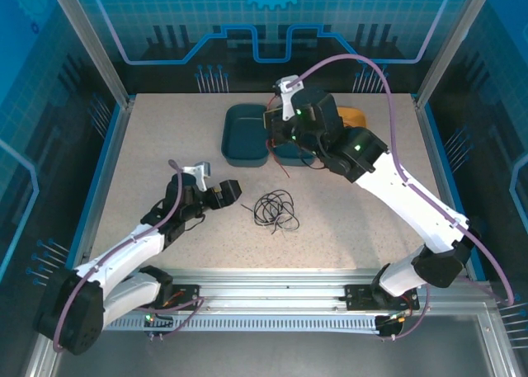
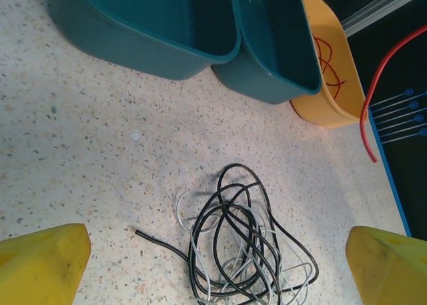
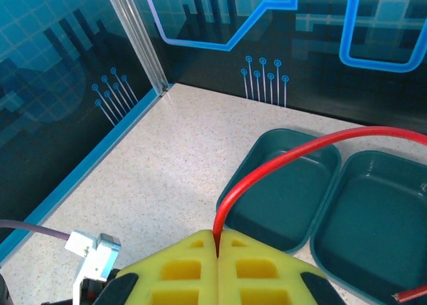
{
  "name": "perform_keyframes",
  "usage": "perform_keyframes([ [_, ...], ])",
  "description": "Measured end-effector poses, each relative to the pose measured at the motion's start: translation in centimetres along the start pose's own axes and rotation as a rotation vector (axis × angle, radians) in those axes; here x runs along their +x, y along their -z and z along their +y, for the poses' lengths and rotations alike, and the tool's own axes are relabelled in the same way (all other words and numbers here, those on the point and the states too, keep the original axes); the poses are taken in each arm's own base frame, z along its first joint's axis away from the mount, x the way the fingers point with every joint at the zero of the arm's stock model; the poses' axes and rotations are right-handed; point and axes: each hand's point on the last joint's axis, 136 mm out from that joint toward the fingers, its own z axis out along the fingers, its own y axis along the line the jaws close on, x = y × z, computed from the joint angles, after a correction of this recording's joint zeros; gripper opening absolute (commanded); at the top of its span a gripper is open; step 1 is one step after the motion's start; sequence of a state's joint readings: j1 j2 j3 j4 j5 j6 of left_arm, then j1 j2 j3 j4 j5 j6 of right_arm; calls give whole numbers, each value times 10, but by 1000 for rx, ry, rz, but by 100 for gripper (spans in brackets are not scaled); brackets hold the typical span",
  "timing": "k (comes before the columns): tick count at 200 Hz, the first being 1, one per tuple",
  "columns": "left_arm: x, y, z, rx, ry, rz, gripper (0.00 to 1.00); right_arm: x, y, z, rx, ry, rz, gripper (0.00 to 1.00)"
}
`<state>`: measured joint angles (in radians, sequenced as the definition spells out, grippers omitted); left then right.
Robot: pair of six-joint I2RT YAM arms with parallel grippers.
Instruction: Untangle the cables
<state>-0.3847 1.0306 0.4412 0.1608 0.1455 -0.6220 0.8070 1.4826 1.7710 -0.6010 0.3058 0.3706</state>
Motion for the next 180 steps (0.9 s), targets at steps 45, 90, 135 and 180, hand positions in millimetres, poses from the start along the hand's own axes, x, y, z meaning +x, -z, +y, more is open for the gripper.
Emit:
perform_keyframes([
  [45, 13, -5, -9, 19, -17, 36, 99, -35, 18, -24, 56, 16, -67, 0],
  [90, 17, -6, -13, 28, -33, 51, 99, -51, 25, -72, 222, 52, -109, 0],
  [135, 22, -6, -16, 33, -38, 64, 99, -61, 21, -145, 440, 86, -116, 0],
  [180, 25, -6, -17, 36, -43, 73, 99, -39, -23, -220, 584, 84, -11, 0],
])
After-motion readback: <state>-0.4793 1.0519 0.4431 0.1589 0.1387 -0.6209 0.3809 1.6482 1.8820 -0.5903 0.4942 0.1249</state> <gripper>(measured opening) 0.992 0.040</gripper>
